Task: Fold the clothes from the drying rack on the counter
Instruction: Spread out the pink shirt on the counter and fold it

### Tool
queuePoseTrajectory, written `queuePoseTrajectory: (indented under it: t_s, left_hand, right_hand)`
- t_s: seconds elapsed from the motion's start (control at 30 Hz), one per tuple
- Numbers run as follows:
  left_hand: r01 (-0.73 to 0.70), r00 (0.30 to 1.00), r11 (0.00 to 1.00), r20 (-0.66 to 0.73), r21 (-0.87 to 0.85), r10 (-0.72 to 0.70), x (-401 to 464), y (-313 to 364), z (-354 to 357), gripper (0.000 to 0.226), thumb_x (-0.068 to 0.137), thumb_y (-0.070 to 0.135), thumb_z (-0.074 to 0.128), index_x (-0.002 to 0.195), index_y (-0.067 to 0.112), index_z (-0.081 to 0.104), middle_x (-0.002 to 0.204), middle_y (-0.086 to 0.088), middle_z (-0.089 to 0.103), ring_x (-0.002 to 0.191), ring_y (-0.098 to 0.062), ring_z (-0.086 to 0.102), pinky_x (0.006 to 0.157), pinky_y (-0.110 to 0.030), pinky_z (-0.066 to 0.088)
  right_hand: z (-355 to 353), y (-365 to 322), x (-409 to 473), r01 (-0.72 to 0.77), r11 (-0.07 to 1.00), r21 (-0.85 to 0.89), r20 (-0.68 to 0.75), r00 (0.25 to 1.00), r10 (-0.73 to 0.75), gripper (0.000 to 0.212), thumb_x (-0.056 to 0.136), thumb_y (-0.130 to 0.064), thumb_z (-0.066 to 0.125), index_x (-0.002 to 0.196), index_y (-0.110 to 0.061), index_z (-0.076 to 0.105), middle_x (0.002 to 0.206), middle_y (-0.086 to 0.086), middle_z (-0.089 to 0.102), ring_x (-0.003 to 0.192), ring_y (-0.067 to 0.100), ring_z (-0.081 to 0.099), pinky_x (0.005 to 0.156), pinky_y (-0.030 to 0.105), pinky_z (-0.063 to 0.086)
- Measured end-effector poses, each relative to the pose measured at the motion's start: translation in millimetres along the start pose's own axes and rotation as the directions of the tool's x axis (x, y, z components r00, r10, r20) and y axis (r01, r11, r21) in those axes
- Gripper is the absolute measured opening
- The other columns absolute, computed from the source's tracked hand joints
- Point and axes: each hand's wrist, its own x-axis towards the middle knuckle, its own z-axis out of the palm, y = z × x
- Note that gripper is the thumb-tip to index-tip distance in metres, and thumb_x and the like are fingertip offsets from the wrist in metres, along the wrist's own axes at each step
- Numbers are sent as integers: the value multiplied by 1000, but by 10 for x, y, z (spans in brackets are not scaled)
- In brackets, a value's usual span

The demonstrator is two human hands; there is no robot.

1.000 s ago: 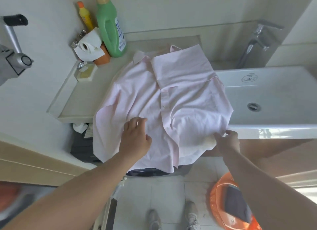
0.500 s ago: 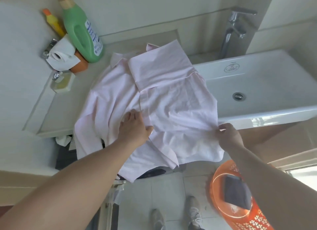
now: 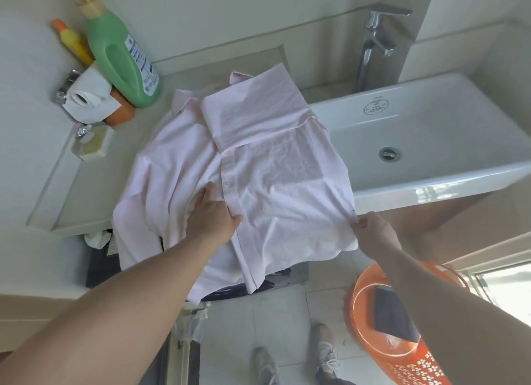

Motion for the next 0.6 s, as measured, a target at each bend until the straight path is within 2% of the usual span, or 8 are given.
queuePoseTrajectory:
  t_s: [0.07,0.13,0.27,0.33,0.4,0.47,0.53,0.6]
  left_hand:
    - [10,1000,999,-18,-39,-10,-1,48,-25,36,91,50,67,94,16,78,158,0,16,151,-24,13,114,-37,34]
    - [32,999,999,-6,-41,-33,-6,91,-43,32,92,48,69,95,19,80,163,-2,13,153,-24,11,116,-36,31]
    - [57,995,998,86,-12,-56,-28,164,-135,35,92,51,69,102,19,79,170,-5,-1,156,-24,2,121,-33,19]
    - [37,986,998,159,48,-44,-42,199,-239,40,92,55,66,106,20,79,170,-11,-8,157,-24,-3,124,-31,8]
    - [19,975,994,216,107,-42,-10,181,-293,41,92,56,65,106,20,79,170,-12,-12,156,-25,-5,125,-31,6]
    - [11,976,992,213,122,-37,62,85,-245,45,88,57,71,108,17,79,170,-5,-12,156,-25,0,125,-35,11]
    - [5,984,986,175,164,-35,98,-4,-177,69,75,62,78,124,13,71,169,7,-11,155,-23,6,125,-40,18]
    - [28,991,987,127,160,-48,91,-40,-117,85,68,60,82,139,19,60,168,14,-11,155,-19,5,124,-42,22]
  right_hand:
    - [21,23,0,30,999,-19,125,992,-27,19,96,-32,61,104,-15,64,101,3,67,86,23,60,68,33,43]
    - [19,51,7,46,998,-31,131,991,-41,19,96,-31,63,105,-14,64,104,4,68,89,25,60,72,33,43]
    - [-85,56,11,-32,999,4,-210,977,32,15,97,-26,55,107,-18,62,107,7,66,98,34,61,75,37,46]
    - [-106,51,-4,-21,1000,1,-257,966,21,14,98,-23,53,108,-18,62,109,9,65,99,35,61,74,37,44]
    - [-100,65,-6,-15,1000,-17,-209,978,11,18,99,-22,52,112,-17,63,110,9,66,100,35,61,74,36,43]
    - [-75,89,-12,-28,998,-49,-43,999,26,21,97,-21,53,113,-17,65,109,8,69,99,33,63,77,36,46]
    - [-42,112,-33,-46,995,-83,77,996,53,17,94,-20,54,105,-20,67,103,6,71,94,29,64,80,35,51]
    - [-32,137,-58,-74,993,-96,4,997,74,14,93,-22,51,101,-25,62,98,1,68,91,28,63,81,37,53]
